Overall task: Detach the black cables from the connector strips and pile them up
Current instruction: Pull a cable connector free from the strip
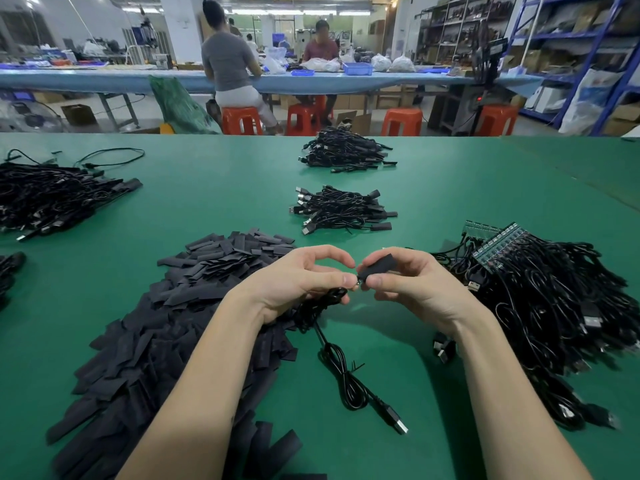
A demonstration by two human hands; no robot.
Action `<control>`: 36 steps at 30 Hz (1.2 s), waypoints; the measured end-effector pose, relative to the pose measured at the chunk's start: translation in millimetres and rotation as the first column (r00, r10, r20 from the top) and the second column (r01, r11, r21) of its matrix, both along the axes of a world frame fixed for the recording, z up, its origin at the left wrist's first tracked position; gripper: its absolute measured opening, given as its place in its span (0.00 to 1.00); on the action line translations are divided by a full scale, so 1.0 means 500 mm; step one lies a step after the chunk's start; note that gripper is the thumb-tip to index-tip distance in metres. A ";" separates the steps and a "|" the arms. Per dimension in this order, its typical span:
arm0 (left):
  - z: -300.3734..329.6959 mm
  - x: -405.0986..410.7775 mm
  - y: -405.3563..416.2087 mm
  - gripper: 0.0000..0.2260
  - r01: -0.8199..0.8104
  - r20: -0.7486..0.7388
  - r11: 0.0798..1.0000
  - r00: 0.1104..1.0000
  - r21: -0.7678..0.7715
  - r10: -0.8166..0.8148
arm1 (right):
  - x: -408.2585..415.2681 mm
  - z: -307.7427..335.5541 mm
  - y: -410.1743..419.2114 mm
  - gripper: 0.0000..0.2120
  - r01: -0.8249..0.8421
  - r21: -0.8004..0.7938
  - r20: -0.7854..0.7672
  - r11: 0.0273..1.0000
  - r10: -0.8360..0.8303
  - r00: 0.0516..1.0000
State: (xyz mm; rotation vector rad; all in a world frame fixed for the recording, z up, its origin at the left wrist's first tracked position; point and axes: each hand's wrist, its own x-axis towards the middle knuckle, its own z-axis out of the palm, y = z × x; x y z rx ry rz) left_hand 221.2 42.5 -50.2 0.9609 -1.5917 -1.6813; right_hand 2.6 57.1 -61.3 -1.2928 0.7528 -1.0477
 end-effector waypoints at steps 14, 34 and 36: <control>-0.011 -0.018 -0.010 0.12 -0.175 0.046 0.938 0.979 -0.300 0.198 | -0.004 -0.007 -0.017 0.15 0.155 0.187 0.166 0.970 -0.187 0.968; -0.036 -0.059 -0.004 0.06 -0.228 0.112 0.729 0.916 -0.646 0.385 | -0.008 -0.016 -0.028 0.13 0.237 0.354 0.253 0.905 -0.337 0.907; -0.036 -0.058 -0.004 0.05 -0.228 0.115 0.724 0.913 -0.651 0.390 | -0.006 -0.016 -0.027 0.13 0.231 0.364 0.268 0.902 -0.339 0.902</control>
